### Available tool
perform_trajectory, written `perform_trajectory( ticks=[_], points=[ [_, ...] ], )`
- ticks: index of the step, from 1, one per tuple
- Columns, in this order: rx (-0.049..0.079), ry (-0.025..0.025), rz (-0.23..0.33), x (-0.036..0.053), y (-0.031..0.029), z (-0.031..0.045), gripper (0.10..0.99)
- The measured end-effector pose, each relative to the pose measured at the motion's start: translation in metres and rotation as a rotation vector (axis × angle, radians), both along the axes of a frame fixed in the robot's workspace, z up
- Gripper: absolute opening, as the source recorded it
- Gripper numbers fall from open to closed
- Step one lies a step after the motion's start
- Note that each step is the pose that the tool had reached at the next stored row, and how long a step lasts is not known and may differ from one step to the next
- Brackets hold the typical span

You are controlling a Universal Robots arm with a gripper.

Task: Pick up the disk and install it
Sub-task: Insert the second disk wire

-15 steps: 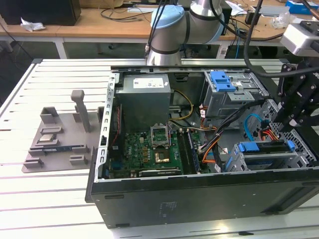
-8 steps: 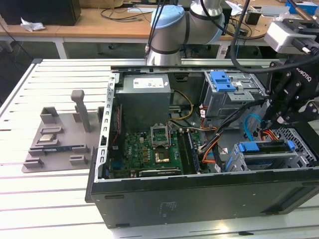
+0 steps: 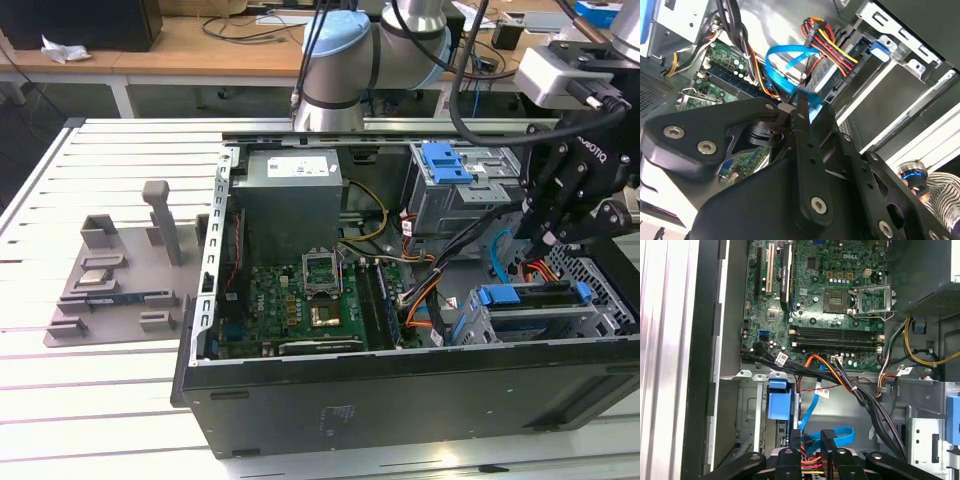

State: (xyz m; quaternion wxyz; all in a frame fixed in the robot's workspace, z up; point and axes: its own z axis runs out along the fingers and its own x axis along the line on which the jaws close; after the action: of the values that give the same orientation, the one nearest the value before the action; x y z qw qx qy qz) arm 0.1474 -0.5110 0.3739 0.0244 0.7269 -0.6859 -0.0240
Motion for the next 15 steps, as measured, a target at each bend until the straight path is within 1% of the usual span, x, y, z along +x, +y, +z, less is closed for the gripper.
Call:
perform_trajectory(
  ticks=[8,9,11,15],
  points=[
    [0.0,-0.0001,0.002,-0.0012,-0.0004,-0.0011,0.302],
    [0.0,-0.0001,0.002,-0.0012,-0.0005,-0.0011,0.29],
    [0.0,-0.0001,0.002,-0.0012,-0.0007,-0.0011,0.161],
    [0.0,-0.0001,0.002,-0.0012,-0.0013,-0.001,0.161]
  ],
)
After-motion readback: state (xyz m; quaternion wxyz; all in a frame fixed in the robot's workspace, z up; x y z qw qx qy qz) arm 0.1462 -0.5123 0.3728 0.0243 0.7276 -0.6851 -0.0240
